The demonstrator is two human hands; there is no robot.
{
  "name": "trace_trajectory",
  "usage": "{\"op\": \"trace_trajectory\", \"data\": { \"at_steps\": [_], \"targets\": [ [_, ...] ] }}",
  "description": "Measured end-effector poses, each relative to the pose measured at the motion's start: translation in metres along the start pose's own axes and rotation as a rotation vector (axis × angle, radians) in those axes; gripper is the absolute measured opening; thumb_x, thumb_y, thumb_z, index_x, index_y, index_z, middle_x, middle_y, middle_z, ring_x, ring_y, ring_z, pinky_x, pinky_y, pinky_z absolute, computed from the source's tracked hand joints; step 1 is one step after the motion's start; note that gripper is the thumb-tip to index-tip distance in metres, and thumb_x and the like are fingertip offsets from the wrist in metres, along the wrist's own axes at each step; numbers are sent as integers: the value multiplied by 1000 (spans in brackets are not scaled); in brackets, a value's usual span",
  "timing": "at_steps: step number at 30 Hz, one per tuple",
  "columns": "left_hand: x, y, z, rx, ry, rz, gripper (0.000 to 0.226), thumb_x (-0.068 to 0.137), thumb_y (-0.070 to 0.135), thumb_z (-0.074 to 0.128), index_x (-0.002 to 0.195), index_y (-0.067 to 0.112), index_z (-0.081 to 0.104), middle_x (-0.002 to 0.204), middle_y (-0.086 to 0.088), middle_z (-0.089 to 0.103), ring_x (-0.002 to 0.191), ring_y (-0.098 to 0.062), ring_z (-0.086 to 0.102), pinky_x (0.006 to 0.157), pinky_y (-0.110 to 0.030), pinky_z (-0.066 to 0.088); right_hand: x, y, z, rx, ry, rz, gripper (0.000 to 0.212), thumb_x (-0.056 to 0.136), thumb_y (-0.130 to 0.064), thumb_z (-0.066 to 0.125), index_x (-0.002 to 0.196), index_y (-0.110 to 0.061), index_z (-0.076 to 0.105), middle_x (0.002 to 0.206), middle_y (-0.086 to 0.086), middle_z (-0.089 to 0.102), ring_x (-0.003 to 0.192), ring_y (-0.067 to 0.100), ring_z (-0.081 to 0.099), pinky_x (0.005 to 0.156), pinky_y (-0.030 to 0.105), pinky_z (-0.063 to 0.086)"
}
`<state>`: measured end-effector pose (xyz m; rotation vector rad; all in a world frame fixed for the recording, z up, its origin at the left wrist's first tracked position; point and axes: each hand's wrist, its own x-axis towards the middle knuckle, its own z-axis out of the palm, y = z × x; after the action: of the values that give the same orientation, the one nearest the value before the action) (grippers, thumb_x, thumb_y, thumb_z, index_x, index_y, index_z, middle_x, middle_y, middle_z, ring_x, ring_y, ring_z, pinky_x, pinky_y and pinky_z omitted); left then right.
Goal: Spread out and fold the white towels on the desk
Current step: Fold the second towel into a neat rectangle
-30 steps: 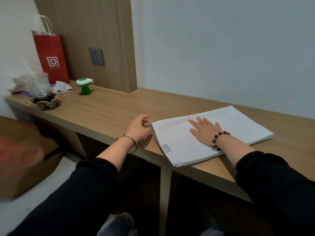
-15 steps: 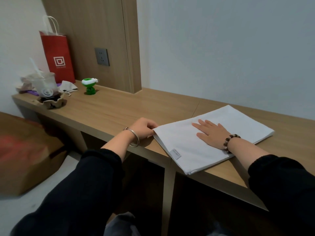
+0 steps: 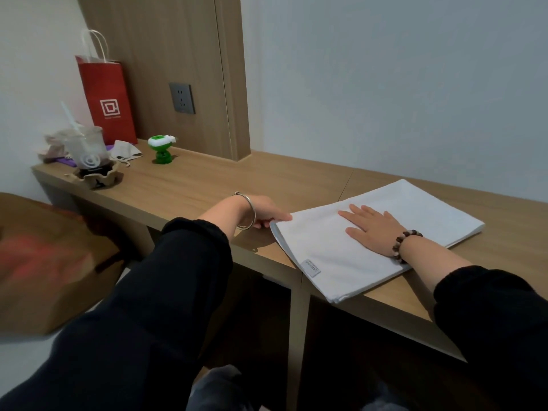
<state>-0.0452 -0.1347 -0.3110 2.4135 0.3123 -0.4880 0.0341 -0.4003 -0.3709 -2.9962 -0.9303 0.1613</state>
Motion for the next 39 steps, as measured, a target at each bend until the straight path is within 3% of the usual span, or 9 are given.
{"op": "trace_trajectory", "data": {
  "at_steps": [5,10,13,15,18,21,27,33,39],
  "targets": [
    [3,-3,3,53,70,26,32,94,41,49,85,13,60,72,-1,53,69,-17,47,57,-23,37,-1,-4,-1,-3,-5,17,52,100,-49,18,149,-40,5,160,-7,-3,147,17,-1,115,50,2],
    [16,-10,8,267,362,37,40,90,41,57,62,14,47,63,-2,50,58,-16,45,51,-27,32,0,-27,5,-18,21,141,56,98,-52,12,150,-35,2,160,-5,-7,147,20,-3,114,55,1],
    [23,-7,21,335,528,3,27,91,40,55,95,14,53,102,-8,58,94,-25,53,77,-34,44,4,-42,4,20,21,251,59,95,-54,9,150,-35,0,159,-5,-9,147,21,-6,113,58,-2],
    [26,-2,28,459,570,11,41,92,41,49,126,18,45,133,-7,45,124,-29,38,98,-44,36,7,-48,2,43,12,310,60,95,-55,9,150,-35,-1,159,-4,-10,146,21,-7,113,59,-3],
    [28,16,44,592,434,93,53,96,43,34,144,22,27,155,-3,17,144,-29,6,110,-58,14,14,-57,0,82,6,411,59,96,-53,8,151,-34,-3,159,-3,-13,146,23,-9,113,59,-5],
    [27,23,71,574,276,61,58,98,50,18,150,26,10,159,2,-3,145,-26,-9,110,-59,3,19,-64,-4,104,5,485,60,96,-52,8,151,-31,-5,159,0,-16,146,24,-10,112,58,-6],
    [16,17,90,568,346,71,59,94,55,9,149,36,-2,158,6,-10,145,-23,-10,110,-59,1,-5,-21,-5,81,-17,205,59,97,-53,9,151,-32,1,159,-3,-9,147,22,-5,115,52,0],
    [7,20,95,540,387,68,58,93,55,9,148,38,1,158,9,-6,145,-22,-7,109,-61,6,-54,66,-8,61,36,720,60,98,-47,10,152,-22,7,160,3,-1,146,26,3,116,54,4],
    [11,29,78,614,224,23,58,95,54,9,148,37,-6,157,6,-15,145,-24,-11,112,-62,-2,-32,12,-8,132,50,491,60,99,-48,12,152,-22,3,160,4,-9,146,26,-3,115,52,1]
  ]
}}
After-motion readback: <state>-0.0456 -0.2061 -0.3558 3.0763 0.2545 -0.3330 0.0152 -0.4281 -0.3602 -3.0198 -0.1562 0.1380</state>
